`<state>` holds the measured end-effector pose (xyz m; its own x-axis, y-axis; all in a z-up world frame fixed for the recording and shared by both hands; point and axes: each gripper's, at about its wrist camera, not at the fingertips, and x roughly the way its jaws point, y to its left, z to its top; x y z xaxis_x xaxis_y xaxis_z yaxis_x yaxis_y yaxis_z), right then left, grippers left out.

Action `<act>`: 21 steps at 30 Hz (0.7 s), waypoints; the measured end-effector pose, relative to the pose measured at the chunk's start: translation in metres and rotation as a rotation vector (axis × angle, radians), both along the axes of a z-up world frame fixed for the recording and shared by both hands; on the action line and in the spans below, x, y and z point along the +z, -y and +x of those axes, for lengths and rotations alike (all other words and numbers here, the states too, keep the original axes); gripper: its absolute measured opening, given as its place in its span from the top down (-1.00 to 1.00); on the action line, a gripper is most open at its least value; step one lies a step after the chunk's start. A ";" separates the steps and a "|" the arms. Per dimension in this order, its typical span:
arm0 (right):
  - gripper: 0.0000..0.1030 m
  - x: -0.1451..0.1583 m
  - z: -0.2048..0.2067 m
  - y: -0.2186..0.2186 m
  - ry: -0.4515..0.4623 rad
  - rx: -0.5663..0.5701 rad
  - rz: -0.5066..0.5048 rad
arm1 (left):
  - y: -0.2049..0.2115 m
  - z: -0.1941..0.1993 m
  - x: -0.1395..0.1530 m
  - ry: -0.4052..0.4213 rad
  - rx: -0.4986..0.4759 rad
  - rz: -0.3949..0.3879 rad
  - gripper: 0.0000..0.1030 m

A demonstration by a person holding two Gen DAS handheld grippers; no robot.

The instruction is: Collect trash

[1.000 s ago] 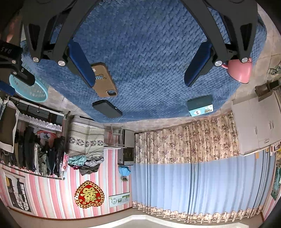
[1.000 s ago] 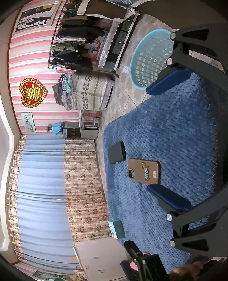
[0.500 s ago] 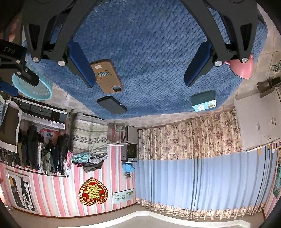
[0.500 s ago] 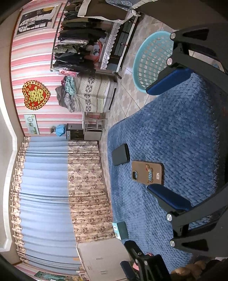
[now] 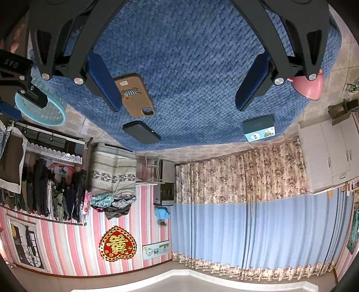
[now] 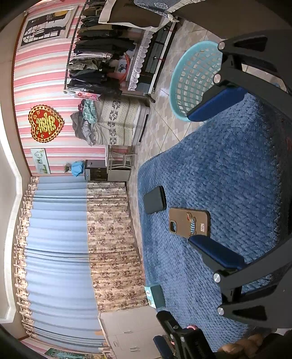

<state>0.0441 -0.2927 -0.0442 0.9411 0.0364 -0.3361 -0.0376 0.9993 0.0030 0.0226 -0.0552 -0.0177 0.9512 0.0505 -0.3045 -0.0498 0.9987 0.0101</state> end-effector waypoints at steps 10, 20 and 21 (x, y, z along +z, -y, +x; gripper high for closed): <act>-0.91 0.000 0.001 0.003 0.003 -0.004 0.017 | -0.003 0.000 0.001 0.006 0.006 -0.001 -0.90; -0.91 0.000 0.002 0.003 0.007 -0.007 0.019 | -0.004 0.000 -0.002 0.010 0.011 0.004 -0.90; -0.91 0.000 0.002 0.002 0.006 -0.006 0.019 | -0.005 0.000 -0.002 0.011 0.011 0.003 -0.90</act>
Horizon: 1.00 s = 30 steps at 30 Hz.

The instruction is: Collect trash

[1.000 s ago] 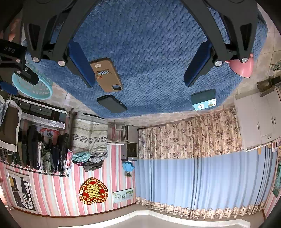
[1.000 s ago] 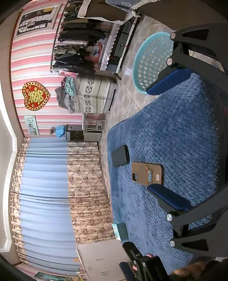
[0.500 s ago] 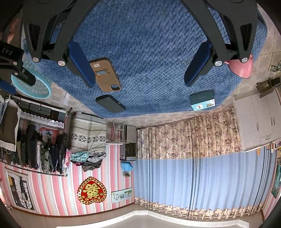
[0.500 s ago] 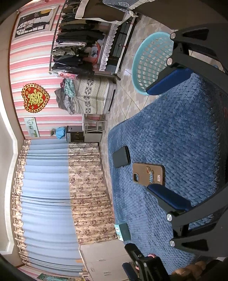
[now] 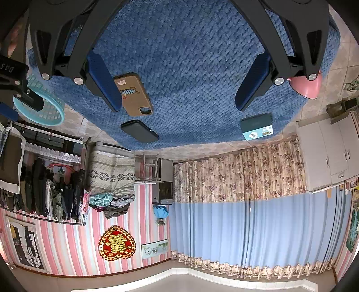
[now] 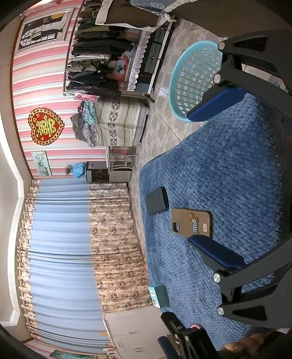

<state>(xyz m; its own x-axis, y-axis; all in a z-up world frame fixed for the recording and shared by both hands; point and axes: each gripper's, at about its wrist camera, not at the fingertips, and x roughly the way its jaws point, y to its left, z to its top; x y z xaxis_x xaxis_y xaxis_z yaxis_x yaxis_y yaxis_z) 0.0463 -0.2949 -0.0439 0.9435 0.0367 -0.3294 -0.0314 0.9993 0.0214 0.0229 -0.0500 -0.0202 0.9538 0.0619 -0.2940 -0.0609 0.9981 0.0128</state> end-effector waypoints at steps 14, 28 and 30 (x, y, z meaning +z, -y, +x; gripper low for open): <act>-0.91 0.000 -0.001 0.000 0.001 0.000 0.002 | 0.002 -0.001 0.002 0.007 0.002 0.007 -0.90; -0.91 0.000 0.000 0.000 0.002 -0.001 0.003 | 0.004 -0.001 0.004 0.009 -0.004 0.008 -0.90; -0.91 0.000 -0.001 0.000 0.000 -0.001 0.002 | 0.004 0.000 0.009 0.005 -0.007 0.002 -0.90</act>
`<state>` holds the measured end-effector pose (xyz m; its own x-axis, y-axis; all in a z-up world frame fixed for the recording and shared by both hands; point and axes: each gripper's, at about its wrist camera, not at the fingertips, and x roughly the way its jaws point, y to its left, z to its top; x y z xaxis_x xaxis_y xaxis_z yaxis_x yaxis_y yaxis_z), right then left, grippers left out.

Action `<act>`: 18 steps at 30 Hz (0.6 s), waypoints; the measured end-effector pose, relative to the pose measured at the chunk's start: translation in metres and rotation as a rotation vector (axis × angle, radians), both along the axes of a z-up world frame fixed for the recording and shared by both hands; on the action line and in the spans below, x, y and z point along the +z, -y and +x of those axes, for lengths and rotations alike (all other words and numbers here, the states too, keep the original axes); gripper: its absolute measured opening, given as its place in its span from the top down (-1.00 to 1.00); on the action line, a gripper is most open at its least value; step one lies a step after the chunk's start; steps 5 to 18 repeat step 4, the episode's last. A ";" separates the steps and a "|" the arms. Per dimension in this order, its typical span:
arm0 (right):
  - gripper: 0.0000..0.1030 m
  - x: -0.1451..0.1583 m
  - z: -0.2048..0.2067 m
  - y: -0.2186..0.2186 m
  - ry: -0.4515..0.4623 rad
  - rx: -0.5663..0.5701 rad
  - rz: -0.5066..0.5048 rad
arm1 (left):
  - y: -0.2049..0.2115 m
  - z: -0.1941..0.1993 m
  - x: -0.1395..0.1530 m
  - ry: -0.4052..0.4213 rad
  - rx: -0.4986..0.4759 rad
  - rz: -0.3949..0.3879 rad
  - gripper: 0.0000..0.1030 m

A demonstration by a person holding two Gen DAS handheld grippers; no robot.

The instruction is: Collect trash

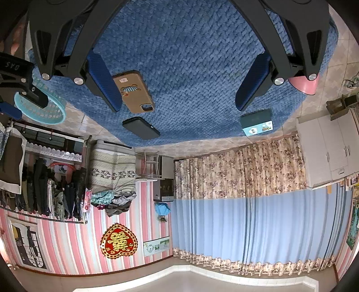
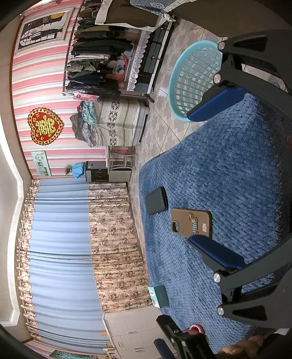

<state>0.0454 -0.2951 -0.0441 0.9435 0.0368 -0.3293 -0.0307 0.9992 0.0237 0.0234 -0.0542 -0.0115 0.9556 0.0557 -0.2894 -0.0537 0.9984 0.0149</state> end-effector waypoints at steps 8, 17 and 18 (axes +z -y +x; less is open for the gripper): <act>-0.91 0.000 0.000 0.000 0.001 -0.001 0.000 | -0.001 0.002 0.005 -0.005 -0.002 -0.003 -0.90; -0.91 0.000 0.000 0.000 0.001 -0.001 0.000 | -0.001 0.002 0.005 -0.005 -0.002 -0.003 -0.90; -0.91 0.000 0.000 0.000 0.001 -0.001 0.000 | -0.001 0.002 0.005 -0.005 -0.002 -0.003 -0.90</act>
